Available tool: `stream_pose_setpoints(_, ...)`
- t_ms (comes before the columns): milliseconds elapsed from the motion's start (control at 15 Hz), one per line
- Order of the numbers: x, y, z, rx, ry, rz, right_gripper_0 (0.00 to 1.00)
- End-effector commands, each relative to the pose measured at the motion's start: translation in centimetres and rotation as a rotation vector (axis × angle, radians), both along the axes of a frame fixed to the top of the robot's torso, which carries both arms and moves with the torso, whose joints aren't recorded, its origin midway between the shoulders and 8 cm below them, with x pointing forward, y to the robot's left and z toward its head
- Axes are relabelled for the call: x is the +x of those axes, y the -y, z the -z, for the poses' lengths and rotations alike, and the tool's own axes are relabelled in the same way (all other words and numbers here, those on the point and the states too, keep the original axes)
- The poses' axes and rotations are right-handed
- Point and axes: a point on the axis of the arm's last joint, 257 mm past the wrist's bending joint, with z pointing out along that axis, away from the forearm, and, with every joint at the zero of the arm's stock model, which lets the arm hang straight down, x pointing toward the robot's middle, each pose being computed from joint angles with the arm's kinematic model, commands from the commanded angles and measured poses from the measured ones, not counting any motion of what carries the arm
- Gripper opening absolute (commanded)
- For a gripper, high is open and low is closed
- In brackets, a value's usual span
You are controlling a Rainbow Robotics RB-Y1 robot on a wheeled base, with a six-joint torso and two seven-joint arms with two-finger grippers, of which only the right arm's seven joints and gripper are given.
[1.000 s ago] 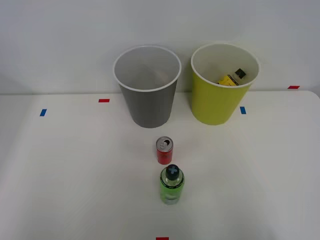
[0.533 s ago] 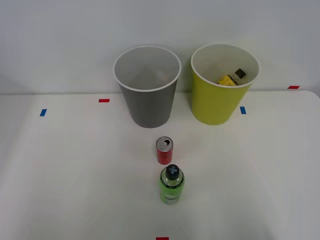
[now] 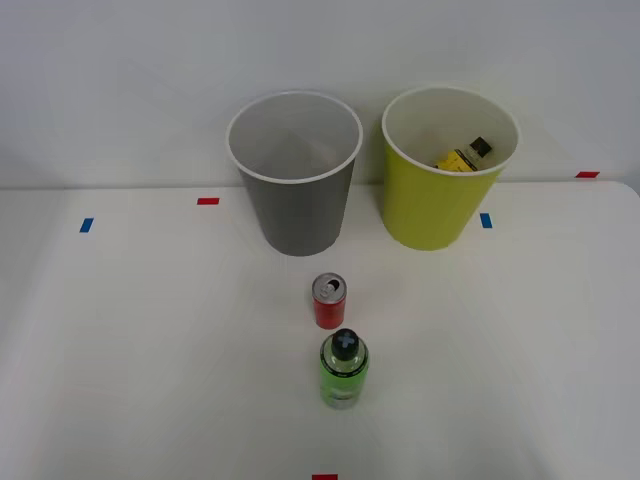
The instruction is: Put cans in the gray bin, plastic bottles in the light green bin
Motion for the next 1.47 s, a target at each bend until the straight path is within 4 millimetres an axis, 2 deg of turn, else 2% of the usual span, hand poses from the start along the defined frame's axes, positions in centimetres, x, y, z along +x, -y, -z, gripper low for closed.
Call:
stream_pose_setpoints(67,0.23,0.35,-0.04,-0.023,0.005,-0.002,1.00)
stream_pose_setpoints(1467,0.23,0.35,-0.04,-0.025,0.005,-0.001,1.00)
